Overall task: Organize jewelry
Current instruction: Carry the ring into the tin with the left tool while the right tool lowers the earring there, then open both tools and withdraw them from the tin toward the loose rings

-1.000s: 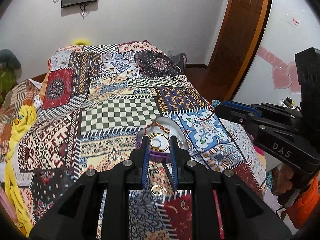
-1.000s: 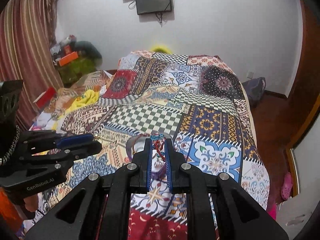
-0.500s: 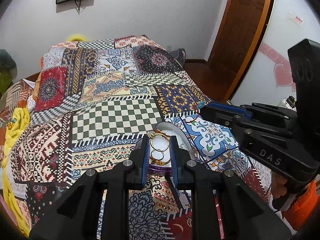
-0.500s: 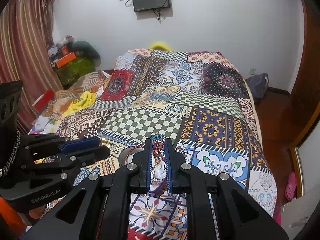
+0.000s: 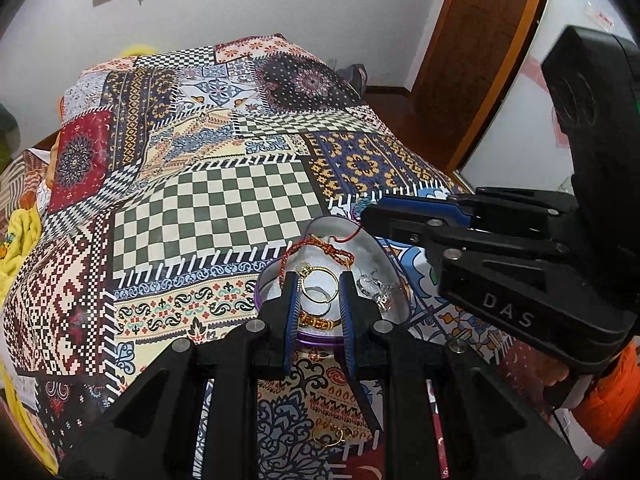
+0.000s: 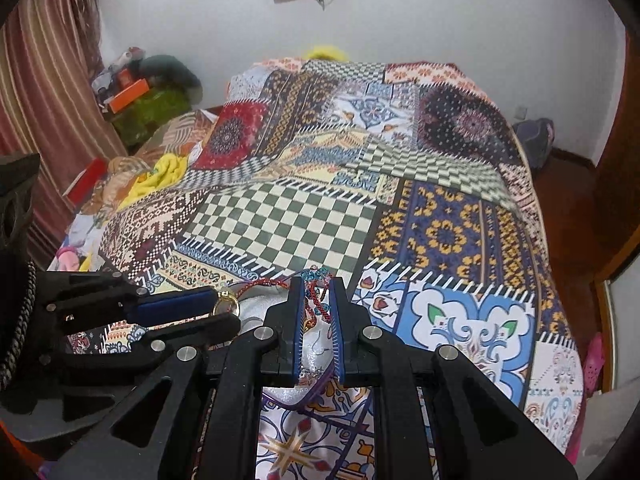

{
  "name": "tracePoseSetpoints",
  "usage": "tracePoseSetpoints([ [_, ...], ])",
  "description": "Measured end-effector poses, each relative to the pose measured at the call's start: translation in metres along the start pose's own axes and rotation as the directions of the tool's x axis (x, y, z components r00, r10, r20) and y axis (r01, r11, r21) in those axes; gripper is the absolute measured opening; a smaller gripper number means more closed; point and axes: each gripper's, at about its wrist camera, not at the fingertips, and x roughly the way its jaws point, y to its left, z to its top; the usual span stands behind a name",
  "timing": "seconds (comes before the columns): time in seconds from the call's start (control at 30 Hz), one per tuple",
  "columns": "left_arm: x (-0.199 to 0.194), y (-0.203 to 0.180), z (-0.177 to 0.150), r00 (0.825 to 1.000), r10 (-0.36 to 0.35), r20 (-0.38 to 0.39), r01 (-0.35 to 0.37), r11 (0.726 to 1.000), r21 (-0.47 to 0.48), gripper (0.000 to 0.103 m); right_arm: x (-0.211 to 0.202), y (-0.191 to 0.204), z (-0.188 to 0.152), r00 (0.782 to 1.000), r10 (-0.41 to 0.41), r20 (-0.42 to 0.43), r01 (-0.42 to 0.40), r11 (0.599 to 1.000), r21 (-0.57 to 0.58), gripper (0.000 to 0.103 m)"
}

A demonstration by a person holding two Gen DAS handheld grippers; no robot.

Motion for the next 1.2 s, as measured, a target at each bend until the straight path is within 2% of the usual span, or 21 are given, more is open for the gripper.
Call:
tracePoseSetpoints([
  [0.27,0.008,-0.001,-0.001,0.999,0.022,-0.024,-0.022,1.000,0.005,0.018,0.013,-0.004,-0.002,0.999,0.003,-0.045,-0.003,1.000,-0.007,0.011],
  [0.57,0.006,-0.002,-0.002,1.000,0.010,-0.025,-0.009,1.000,0.011,0.018,0.015,-0.004,-0.004,0.998,0.002,-0.068,-0.003,1.000,-0.021,0.012],
  [0.73,0.003,-0.001,-0.002,0.999,0.017,-0.036,-0.017,1.000,0.000,0.019,0.013,-0.001,-0.003,0.997,-0.004,-0.080,0.002,1.000,-0.027,0.016],
  [1.2,-0.036,-0.001,-0.004,0.999,0.028,0.020,-0.028,1.000,-0.009,0.020,-0.021,0.012,0.001,0.999,-0.045,-0.020,0.044,0.997,-0.060,0.017],
])
